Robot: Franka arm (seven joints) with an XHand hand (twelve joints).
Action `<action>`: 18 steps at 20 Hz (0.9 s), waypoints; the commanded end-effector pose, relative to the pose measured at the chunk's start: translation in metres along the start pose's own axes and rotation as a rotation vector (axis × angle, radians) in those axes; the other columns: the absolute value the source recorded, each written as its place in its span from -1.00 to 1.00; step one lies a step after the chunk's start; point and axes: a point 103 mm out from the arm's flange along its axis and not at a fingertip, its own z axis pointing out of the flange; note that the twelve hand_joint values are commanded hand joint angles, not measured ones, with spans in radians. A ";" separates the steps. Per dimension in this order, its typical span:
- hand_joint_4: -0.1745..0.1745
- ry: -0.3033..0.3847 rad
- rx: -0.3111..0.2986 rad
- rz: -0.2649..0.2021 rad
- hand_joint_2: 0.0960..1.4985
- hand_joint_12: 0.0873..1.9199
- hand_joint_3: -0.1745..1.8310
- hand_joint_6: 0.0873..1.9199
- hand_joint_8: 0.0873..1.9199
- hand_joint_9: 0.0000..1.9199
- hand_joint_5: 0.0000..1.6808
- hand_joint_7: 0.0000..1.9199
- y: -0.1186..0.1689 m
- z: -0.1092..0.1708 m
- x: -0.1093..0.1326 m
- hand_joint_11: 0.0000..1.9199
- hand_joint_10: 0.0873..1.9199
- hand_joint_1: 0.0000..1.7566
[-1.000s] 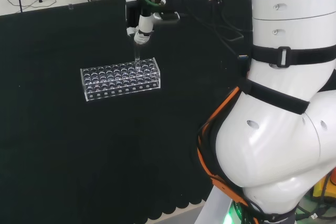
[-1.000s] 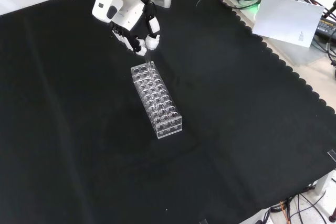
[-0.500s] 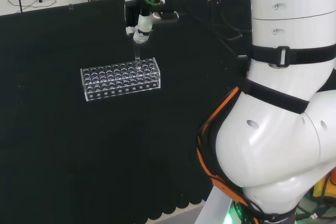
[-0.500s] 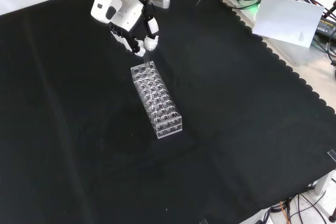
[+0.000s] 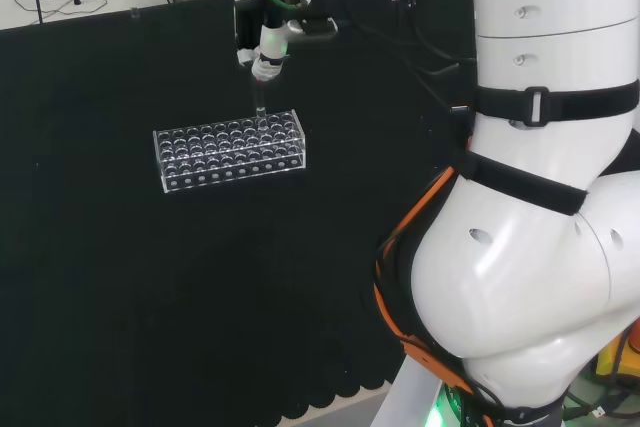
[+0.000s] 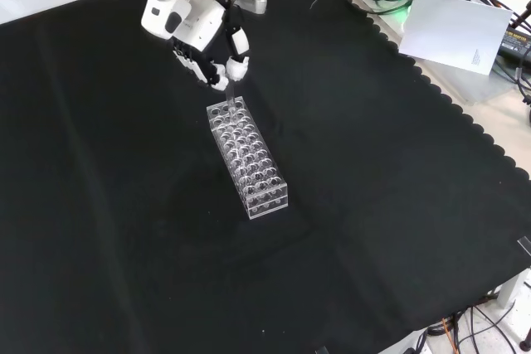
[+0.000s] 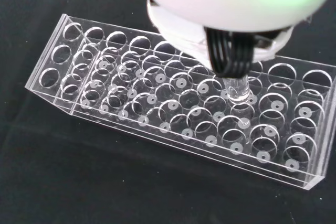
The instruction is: Put the test tube back in the rack.
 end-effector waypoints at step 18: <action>-1.00 0.021 0.025 0.023 -0.49 0.04 0.04 -0.63 -0.50 0.58 0.70 0.56 0.015 0.023 0.014 0.41 -0.87 0.65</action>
